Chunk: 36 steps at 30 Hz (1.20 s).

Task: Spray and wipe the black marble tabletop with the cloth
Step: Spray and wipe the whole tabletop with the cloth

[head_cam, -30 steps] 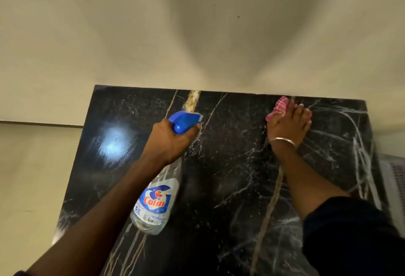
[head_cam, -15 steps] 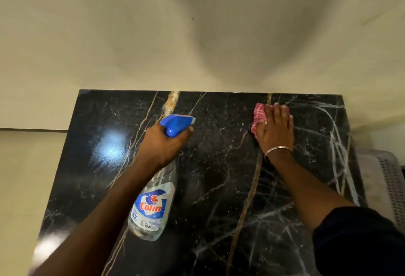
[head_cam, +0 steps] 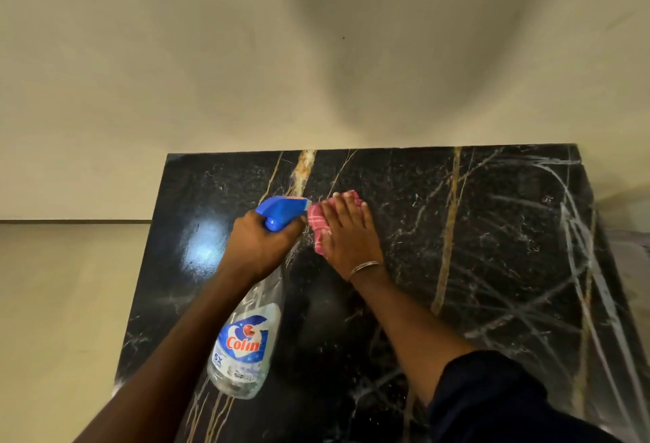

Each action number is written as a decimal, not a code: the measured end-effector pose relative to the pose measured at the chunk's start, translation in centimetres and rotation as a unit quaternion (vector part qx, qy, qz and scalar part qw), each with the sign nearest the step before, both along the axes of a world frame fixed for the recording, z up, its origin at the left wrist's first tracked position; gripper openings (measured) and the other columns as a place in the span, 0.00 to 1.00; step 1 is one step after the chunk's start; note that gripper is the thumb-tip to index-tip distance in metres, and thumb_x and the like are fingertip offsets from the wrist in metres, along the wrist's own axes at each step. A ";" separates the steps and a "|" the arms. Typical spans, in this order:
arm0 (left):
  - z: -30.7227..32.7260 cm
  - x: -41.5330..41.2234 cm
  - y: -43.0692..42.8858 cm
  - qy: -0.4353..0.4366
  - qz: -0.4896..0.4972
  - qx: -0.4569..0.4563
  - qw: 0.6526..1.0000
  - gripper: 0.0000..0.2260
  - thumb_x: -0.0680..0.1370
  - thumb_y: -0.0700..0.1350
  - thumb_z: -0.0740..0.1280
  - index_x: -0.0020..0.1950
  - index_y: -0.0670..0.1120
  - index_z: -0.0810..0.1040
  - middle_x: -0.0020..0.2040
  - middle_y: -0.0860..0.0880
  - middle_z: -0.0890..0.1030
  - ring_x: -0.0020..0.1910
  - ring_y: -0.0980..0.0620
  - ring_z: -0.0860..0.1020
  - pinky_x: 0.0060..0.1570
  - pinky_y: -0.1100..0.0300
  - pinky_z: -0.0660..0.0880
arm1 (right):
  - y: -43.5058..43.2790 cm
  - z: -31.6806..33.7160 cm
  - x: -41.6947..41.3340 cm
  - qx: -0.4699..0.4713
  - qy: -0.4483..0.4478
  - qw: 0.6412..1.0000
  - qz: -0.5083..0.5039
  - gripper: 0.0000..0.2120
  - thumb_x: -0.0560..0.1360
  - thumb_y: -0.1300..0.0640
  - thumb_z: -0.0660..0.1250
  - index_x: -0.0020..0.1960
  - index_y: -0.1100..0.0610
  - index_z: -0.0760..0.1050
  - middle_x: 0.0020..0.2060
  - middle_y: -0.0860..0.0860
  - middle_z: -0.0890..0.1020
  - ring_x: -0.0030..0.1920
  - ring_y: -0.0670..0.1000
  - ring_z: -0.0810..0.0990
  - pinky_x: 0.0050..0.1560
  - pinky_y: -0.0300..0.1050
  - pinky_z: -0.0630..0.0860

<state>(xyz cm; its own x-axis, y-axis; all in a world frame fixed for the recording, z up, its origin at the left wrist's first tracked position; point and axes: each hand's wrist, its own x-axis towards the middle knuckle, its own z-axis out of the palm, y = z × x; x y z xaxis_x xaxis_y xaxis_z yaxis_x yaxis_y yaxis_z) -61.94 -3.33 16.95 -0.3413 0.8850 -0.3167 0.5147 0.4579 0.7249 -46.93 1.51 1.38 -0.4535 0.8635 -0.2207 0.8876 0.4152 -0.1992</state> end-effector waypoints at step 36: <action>2.9 -3.6 -8.0 -0.011 -0.060 0.039 0.997 0.06 0.77 0.48 0.68 0.46 0.47 0.77 0.39 0.41 0.82 0.38 0.45 0.81 0.41 0.53 0.79 | -7.6 0.6 4.6 0.007 -0.022 0.956 -0.292 0.32 0.79 0.43 0.44 0.79 0.57 0.52 0.78 0.60 0.56 0.78 0.62 0.49 0.75 0.66 0.49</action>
<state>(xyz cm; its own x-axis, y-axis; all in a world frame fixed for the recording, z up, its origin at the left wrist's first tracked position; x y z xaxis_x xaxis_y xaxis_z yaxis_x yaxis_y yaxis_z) -65.56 -11.29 19.85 -0.2243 0.9415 -0.2516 0.5461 0.3352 0.7677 -42.33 -6.12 1.97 0.1158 0.9699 -0.2143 0.9766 -0.1505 -0.1534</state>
